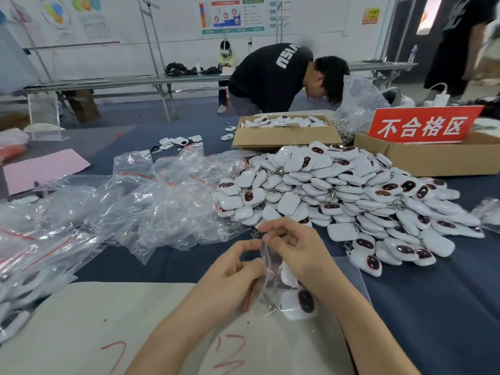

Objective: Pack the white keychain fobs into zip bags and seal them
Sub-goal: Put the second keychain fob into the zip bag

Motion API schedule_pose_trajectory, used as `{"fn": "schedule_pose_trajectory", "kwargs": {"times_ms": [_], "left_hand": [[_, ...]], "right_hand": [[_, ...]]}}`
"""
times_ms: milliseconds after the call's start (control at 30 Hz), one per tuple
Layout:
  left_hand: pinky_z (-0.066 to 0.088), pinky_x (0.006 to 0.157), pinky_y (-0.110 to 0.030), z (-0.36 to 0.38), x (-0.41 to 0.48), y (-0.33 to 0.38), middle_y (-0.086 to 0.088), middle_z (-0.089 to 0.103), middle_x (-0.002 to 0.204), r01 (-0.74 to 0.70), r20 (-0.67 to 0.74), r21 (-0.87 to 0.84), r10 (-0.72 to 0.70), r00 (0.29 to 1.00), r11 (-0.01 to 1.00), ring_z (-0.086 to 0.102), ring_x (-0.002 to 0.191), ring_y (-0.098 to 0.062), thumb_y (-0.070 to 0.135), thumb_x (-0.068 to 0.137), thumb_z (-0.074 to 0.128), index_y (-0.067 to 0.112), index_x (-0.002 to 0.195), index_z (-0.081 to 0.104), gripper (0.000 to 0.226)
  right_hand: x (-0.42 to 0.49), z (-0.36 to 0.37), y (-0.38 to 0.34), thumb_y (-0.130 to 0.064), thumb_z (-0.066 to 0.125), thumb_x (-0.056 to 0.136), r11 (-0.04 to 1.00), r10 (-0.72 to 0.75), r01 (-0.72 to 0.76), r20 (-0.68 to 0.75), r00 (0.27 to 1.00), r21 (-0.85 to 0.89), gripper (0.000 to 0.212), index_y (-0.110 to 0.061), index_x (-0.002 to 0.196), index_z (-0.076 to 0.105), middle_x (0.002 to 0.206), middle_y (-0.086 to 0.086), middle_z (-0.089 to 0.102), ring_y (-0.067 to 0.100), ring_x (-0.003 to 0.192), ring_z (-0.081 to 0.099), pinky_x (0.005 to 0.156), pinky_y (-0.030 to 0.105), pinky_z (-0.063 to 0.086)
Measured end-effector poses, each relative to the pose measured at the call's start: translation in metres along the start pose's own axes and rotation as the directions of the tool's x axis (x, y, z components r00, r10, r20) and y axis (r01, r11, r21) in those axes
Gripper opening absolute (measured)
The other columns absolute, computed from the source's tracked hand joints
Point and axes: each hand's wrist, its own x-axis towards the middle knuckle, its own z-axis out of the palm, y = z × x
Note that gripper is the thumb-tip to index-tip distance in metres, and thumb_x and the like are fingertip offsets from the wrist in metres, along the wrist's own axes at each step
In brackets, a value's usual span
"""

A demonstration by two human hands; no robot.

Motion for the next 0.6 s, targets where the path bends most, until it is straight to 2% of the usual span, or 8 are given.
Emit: {"fn": "schedule_pose_trajectory", "kwargs": {"times_ms": [67, 133, 233, 300, 400, 500, 567, 600], "left_hand": [[0.053, 0.088, -0.051, -0.002, 0.001, -0.003, -0.023, 0.073, 0.095, -0.093, -0.028, 0.135, 0.098, 0.995, 0.986, 0.065, 0.083, -0.043, 0.009, 0.102, 0.048, 0.042, 0.122, 0.060, 0.041], [0.055, 0.087, -0.054, -0.005, 0.003, -0.005, -0.018, 0.074, 0.088, -0.175, -0.093, 0.229, 0.201, 0.975, 0.957, 0.067, 0.086, -0.042, 0.008, 0.102, 0.045, 0.048, 0.117, 0.062, 0.046], [0.059, 0.063, -0.036, -0.009, 0.006, -0.009, -0.004, 0.076, 0.083, -0.243, -0.166, 0.211, 0.280, 0.946, 0.947, 0.071, 0.066, -0.025, 0.006, 0.104, 0.042, 0.049, 0.105, 0.066, 0.049], [0.054, 0.059, -0.024, -0.015, 0.008, -0.014, 0.000, 0.075, 0.082, -0.265, -0.217, 0.255, 0.323, 0.921, 0.930, 0.070, 0.062, -0.017, 0.008, 0.105, 0.043, 0.046, 0.105, 0.066, 0.044], [0.053, 0.068, -0.023, -0.018, 0.016, -0.020, 0.010, 0.075, 0.085, -0.240, -0.249, 0.399, 0.356, 0.901, 0.885, 0.070, 0.072, -0.007, 0.015, 0.105, 0.047, 0.043, 0.108, 0.063, 0.033], [0.054, 0.085, -0.024, -0.016, 0.033, -0.017, 0.022, 0.072, 0.097, -0.194, -0.240, 0.546, 0.374, 0.896, 0.815, 0.066, 0.091, 0.004, 0.025, 0.103, 0.054, 0.041, 0.115, 0.061, 0.021], [0.053, 0.094, -0.033, -0.013, 0.050, -0.012, 0.016, 0.064, 0.116, -0.179, -0.174, 0.665, 0.384, 0.907, 0.725, 0.063, 0.101, -0.001, 0.026, 0.102, 0.054, 0.033, 0.133, 0.057, 0.031], [0.052, 0.095, -0.036, -0.012, 0.060, -0.010, 0.009, 0.058, 0.124, -0.180, -0.113, 0.753, 0.395, 0.912, 0.632, 0.060, 0.106, -0.008, 0.025, 0.103, 0.053, 0.032, 0.140, 0.051, 0.038]], "right_hand": [[0.001, 0.000, -0.001, -0.005, 0.063, 0.094, 1.000, -0.006, 0.006, 0.004, 1.000, -0.002, 0.033, -0.037, 0.090, 0.073, 0.085, -0.010, 0.075, 0.006, 0.074, 0.067, 0.071, 0.022, 0.055], [0.001, 0.000, -0.002, -0.002, 0.061, 0.093, 1.000, -0.003, 0.002, 0.043, 0.999, 0.013, 0.036, -0.036, 0.090, 0.073, 0.083, -0.010, 0.074, 0.003, 0.074, 0.069, 0.068, 0.019, 0.054], [-0.001, 0.000, -0.002, -0.004, 0.060, 0.094, 1.000, 0.015, -0.014, 0.102, 0.995, -0.016, 0.033, -0.036, 0.092, 0.072, 0.087, -0.008, 0.075, 0.006, 0.082, 0.072, 0.073, 0.020, 0.055], [-0.002, -0.002, -0.001, -0.011, 0.061, 0.097, 0.998, 0.052, -0.049, 0.126, 0.991, -0.029, 0.025, -0.034, 0.097, 0.071, 0.088, -0.009, 0.076, 0.006, 0.084, 0.072, 0.077, 0.015, 0.053], [0.000, -0.007, 0.001, -0.021, 0.062, 0.098, 0.993, 0.120, -0.120, 0.181, 0.976, -0.012, 0.014, -0.031, 0.104, 0.070, 0.092, -0.005, 0.077, 0.008, 0.087, 0.073, 0.079, 0.018, 0.054], [0.004, -0.009, 0.002, -0.015, 0.061, 0.098, 0.969, 0.188, -0.209, 0.157, 0.970, 0.132, 0.014, -0.022, 0.106, 0.069, 0.095, 0.000, 0.078, 0.009, 0.087, 0.073, 0.076, 0.017, 0.056], [0.008, -0.011, 0.002, -0.012, 0.059, 0.099, 0.960, 0.218, -0.224, 0.057, 0.974, 0.167, 0.015, -0.023, 0.102, 0.069, 0.095, 0.000, 0.077, 0.010, 0.089, 0.073, 0.075, 0.018, 0.057], [0.009, -0.013, 0.004, -0.011, 0.058, 0.099, 0.961, 0.221, -0.218, 0.001, 0.975, 0.170, 0.016, -0.024, 0.100, 0.069, 0.096, 0.001, 0.076, 0.012, 0.089, 0.072, 0.076, 0.019, 0.058]]}}
